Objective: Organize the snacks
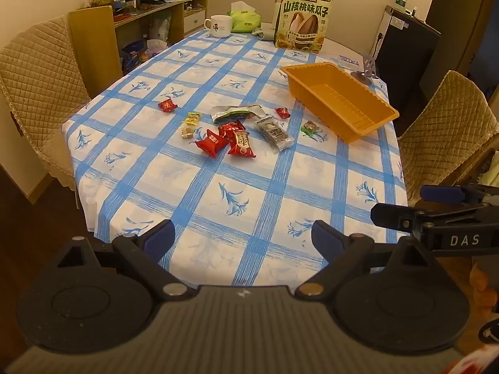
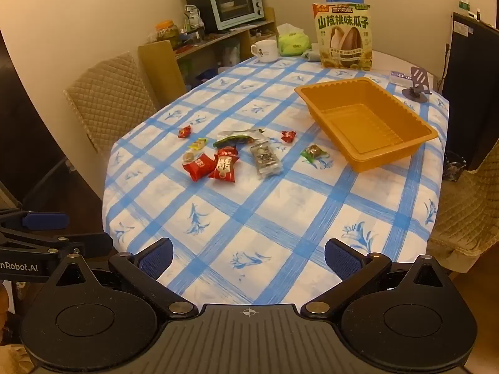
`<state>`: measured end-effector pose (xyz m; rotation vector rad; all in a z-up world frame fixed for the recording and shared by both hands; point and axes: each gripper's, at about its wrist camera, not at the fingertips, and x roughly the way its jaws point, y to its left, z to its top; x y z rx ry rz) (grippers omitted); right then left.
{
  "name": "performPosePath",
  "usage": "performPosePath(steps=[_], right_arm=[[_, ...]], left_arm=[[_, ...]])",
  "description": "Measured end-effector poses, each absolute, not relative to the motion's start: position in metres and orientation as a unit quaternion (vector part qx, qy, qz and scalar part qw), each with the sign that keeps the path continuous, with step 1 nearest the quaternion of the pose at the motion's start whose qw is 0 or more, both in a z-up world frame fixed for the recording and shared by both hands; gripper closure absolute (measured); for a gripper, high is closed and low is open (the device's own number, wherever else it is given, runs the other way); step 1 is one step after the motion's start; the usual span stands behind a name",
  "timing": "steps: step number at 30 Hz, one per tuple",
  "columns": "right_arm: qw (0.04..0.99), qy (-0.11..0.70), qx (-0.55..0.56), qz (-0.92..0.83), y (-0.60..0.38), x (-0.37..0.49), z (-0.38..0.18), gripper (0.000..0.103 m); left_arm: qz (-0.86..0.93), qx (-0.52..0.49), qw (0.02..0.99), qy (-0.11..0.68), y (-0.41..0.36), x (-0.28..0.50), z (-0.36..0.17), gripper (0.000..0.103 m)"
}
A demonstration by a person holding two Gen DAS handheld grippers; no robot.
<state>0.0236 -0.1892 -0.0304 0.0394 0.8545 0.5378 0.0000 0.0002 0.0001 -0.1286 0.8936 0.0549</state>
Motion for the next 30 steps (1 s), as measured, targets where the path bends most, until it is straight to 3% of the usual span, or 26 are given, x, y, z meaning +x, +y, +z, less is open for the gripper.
performPosePath(steps=[30], right_arm=[[0.875, 0.409, 0.023, 0.257, -0.1855, 0.0259, -0.03, 0.0]], left_arm=[[0.028, -0.061, 0.9, 0.432, 0.0001, 0.0, 0.0001, 0.009]])
